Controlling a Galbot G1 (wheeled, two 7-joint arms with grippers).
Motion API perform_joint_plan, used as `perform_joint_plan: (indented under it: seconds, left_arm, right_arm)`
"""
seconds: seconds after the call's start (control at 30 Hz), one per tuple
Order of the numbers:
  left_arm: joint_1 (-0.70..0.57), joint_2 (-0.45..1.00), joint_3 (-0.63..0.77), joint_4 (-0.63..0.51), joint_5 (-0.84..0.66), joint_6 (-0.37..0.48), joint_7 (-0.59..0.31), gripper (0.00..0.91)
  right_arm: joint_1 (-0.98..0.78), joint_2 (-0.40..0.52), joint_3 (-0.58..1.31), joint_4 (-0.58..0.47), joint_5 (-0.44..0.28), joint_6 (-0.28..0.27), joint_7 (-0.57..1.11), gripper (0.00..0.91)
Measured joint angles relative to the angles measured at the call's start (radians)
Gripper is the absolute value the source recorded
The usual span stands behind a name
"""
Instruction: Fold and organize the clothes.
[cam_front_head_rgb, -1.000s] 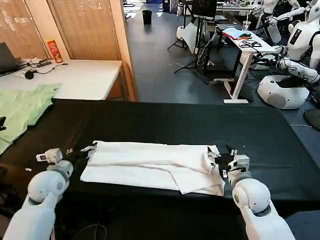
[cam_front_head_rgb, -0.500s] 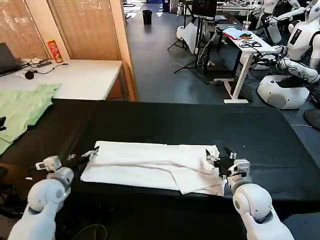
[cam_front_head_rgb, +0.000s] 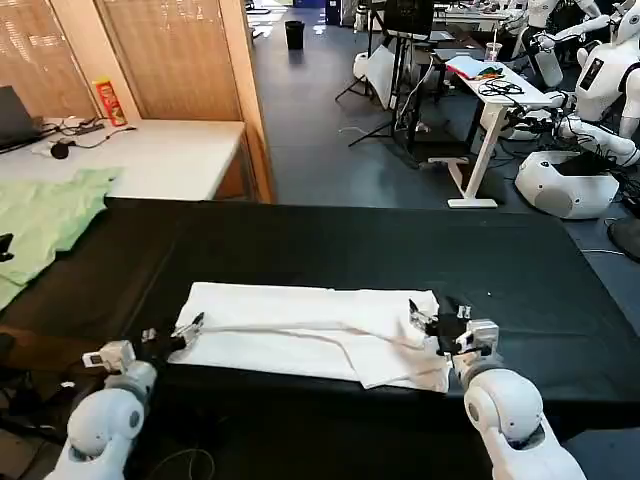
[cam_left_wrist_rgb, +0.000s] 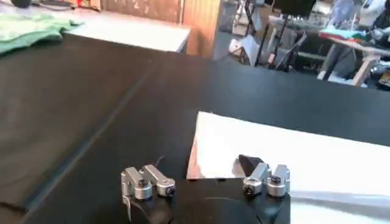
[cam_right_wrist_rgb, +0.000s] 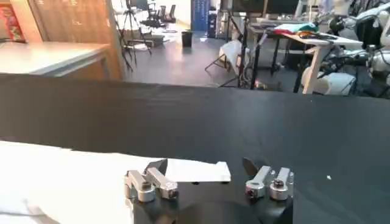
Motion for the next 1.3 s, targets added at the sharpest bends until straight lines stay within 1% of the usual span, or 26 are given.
perform_joint_plan:
  seconds: [0.03,0.27,0.37,0.4,0.47,0.57,0.63,0.83,0.9,1.07,1.17,1.3]
  left_arm:
    - [0.001,-0.002,0.001,-0.001,0.005,-0.001,0.001,0.215]
    - [0.017,-0.014,0.021,-0.015,0.113,-0.026,0.022,0.166]
    - [0.015,-0.016,0.026,-0.017,0.117,-0.024,0.025,0.01]
    - [0.011,-0.016,0.026,-0.015,0.114,-0.021,0.026,0.0]
    - [0.005,-0.013,0.024,-0.011,0.093,-0.01,0.026,0.0]
    - [-0.01,-0.006,0.014,-0.01,0.028,0.034,0.02,0.0]
    - [-0.018,0.003,0.01,-0.005,0.03,0.033,0.023,0.0]
    - [-0.027,0.062,-0.01,0.03,0.177,-0.041,0.045,0.0]
    - [-0.029,0.099,-0.023,0.045,0.234,-0.064,0.046,0.0]
    - [-0.035,0.205,-0.043,0.094,0.397,-0.153,0.038,0.0]
    - [-0.028,0.241,-0.037,0.096,0.45,-0.158,0.033,0.0]
    - [-0.008,0.233,-0.013,0.054,0.472,-0.125,0.019,0.0]
  right_arm:
    - [0.001,0.0,0.0,-0.001,-0.001,0.001,-0.001,0.878]
    - [0.004,0.008,-0.002,-0.006,-0.008,0.007,-0.005,0.878]
    - [0.005,0.008,-0.002,-0.004,-0.008,0.007,-0.007,0.878]
    - [0.005,0.008,-0.001,-0.002,-0.008,0.007,-0.007,0.878]
    - [0.004,0.008,0.0,0.003,-0.008,0.007,-0.007,0.878]
    - [0.0,0.008,0.005,0.01,-0.007,0.007,-0.007,0.878]
    - [-0.005,0.008,0.009,0.014,-0.007,0.007,-0.007,0.878]
    - [-0.02,0.014,0.025,0.032,-0.005,0.009,-0.007,0.878]
    - [-0.026,0.019,0.026,0.036,-0.005,0.01,-0.006,0.878]
    - [-0.035,0.033,0.018,0.044,-0.014,0.011,-0.005,0.878]
    - [-0.04,0.04,0.017,0.051,-0.02,0.01,-0.004,0.878]
    - [-0.055,0.041,0.02,0.058,-0.03,0.013,-0.004,0.878]
